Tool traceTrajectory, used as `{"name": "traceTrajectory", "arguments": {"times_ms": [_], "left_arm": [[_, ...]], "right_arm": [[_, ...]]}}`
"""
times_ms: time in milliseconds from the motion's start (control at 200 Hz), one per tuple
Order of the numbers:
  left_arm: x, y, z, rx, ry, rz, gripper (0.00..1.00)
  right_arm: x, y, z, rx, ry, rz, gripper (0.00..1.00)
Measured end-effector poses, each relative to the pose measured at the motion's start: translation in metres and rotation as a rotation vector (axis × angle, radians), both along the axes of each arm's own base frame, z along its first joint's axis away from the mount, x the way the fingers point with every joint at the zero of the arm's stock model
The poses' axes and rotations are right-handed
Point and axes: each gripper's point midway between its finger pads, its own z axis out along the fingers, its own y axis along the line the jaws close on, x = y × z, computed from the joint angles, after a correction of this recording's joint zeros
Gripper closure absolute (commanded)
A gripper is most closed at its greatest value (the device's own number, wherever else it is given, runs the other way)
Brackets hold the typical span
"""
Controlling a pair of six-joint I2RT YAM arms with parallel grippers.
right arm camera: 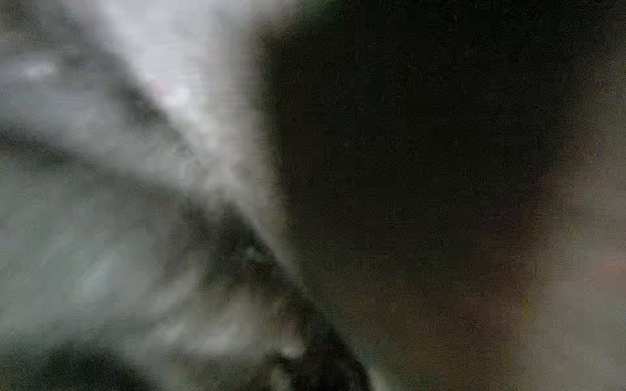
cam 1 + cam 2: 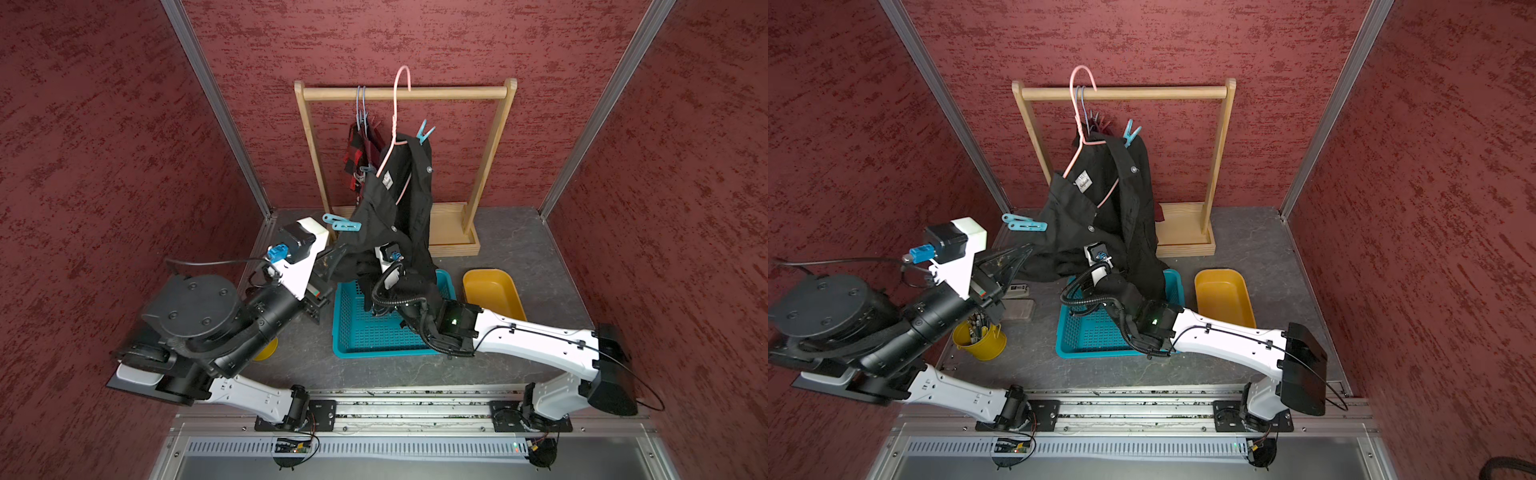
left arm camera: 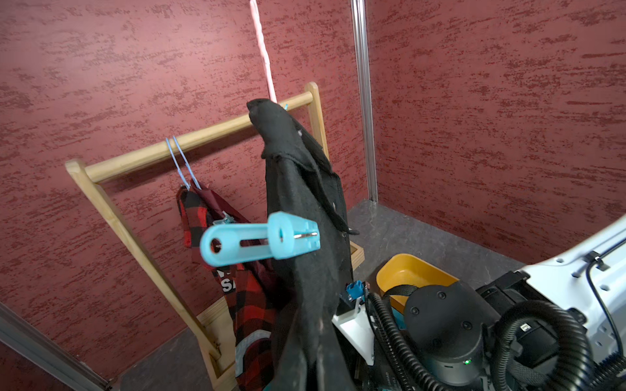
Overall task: Remove the clothespins securing long-sleeve shirts to the hanger
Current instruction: Place the long-sleeve shirt at the bin.
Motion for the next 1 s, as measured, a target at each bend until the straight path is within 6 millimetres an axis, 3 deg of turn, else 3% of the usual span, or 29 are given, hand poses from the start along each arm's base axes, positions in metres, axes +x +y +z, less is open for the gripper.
{"name": "traceTrajectory", "arguments": {"times_ms": [125,281,561,676,857,927,1002], "left_arm": [[0.011,-0.004,-0.016,-0.008,0.077,0.013,1.0],[0.033,-0.001,-0.048,-0.01,0.206,0.061,1.0],[0.034,0.002,-0.078,-0.029,0.333,0.03,1.0],[0.034,0.008,-0.085,-0.037,0.355,0.036,1.0],[0.033,0.015,-0.083,-0.04,0.362,0.041,1.0],[0.032,0.017,-0.082,-0.038,0.363,0.042,1.0],[0.03,0.02,-0.077,-0.044,0.357,0.041,1.0]], "right_arm": [[-0.006,-0.01,-0.01,0.003,0.035,0.005,0.01],[-0.016,-0.024,0.004,0.034,0.057,0.027,0.01],[-0.035,-0.065,0.026,0.092,0.132,0.088,0.01],[-0.016,-0.095,0.029,0.148,0.16,0.05,0.01],[0.027,-0.141,0.017,0.228,0.204,-0.048,0.01],[0.038,-0.146,0.014,0.241,0.217,-0.053,0.01],[0.038,-0.139,0.011,0.238,0.234,-0.006,0.01]]}}
